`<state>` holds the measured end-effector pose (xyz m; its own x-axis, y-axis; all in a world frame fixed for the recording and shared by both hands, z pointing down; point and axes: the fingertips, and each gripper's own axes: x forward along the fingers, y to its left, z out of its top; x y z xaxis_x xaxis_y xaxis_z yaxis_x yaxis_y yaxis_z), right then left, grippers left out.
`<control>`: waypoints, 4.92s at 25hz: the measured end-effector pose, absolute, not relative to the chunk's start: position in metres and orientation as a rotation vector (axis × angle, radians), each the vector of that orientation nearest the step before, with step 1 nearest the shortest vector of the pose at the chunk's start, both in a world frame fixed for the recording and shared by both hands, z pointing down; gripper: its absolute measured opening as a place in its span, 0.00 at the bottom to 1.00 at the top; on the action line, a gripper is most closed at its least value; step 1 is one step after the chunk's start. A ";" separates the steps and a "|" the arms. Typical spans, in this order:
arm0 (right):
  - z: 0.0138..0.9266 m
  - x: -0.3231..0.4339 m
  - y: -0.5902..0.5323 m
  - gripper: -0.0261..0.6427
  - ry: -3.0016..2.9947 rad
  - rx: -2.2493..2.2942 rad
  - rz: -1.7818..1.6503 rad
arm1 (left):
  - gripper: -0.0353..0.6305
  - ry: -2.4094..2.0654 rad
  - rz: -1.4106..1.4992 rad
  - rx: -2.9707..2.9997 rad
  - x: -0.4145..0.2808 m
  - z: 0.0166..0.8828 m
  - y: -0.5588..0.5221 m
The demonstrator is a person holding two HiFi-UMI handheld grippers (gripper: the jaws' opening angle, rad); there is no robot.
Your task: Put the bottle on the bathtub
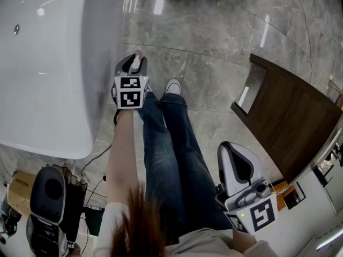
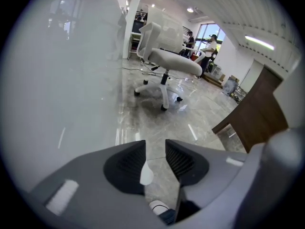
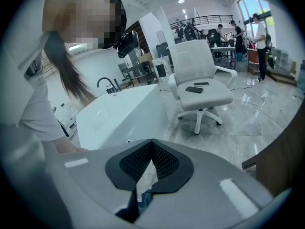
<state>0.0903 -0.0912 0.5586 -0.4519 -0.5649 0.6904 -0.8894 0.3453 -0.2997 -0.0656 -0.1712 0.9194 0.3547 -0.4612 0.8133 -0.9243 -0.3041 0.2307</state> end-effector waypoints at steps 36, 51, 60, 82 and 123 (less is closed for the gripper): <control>0.460 0.080 -0.101 0.04 -2.325 1.234 0.759 | 0.12 -1.468 0.566 2.072 -0.086 0.677 -0.212; 0.382 0.084 -0.100 0.04 -2.425 1.293 0.660 | 0.12 -1.581 0.391 2.130 -0.095 0.512 -0.206; 0.345 0.085 -0.082 0.04 -2.465 1.293 0.572 | 0.12 -1.646 0.290 2.182 -0.099 0.421 -0.176; 0.267 0.078 -0.068 0.04 -2.555 1.326 0.463 | 0.12 -1.856 0.098 2.223 -0.135 0.262 -0.100; 0.189 0.077 -0.046 0.04 -2.657 1.431 0.364 | 0.12 -1.912 0.057 2.186 -0.146 0.197 -0.017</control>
